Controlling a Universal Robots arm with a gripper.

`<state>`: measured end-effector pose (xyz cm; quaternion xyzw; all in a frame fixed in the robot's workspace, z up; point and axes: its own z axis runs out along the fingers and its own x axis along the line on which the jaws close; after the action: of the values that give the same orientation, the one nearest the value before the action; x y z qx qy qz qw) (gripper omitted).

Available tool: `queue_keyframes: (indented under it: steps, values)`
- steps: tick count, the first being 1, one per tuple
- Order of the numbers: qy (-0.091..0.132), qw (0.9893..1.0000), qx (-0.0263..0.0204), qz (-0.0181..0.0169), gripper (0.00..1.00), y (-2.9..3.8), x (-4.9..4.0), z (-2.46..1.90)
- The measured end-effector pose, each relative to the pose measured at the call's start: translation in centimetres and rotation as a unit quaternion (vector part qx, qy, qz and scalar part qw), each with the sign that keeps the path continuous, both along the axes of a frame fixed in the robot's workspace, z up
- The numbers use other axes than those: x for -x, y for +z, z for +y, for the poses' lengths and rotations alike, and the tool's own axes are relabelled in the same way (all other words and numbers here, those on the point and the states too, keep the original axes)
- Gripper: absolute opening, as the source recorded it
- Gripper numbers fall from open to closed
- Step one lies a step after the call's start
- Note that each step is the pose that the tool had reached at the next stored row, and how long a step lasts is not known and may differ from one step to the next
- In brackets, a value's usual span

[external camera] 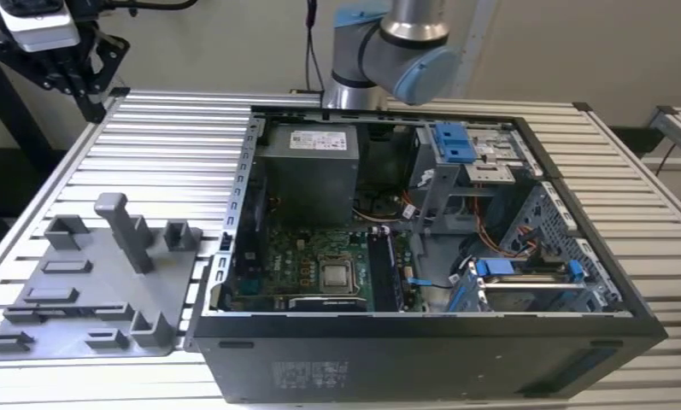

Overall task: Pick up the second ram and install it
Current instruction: 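Reach for the second ram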

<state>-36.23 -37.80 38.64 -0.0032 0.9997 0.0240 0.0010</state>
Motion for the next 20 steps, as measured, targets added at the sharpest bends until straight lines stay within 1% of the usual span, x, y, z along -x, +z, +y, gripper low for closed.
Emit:
queue_keyframes:
  steps: [6, 12, 17, 20]
  values:
    - [0.002, 1.0, 0.0, 0.0, 0.11, -0.1, 1.52, 0.22]
    - [0.004, 1.0, 0.0, 0.0, 0.11, -0.18, 2.79, 0.37]
    - [0.005, 1.0, 0.0001, 0.0001, 0.11, -0.2, 3.51, 0.44]
    - [0.005, 1.0, 0.0, 0.0, 0.11, -0.2, 3.65, 0.45]
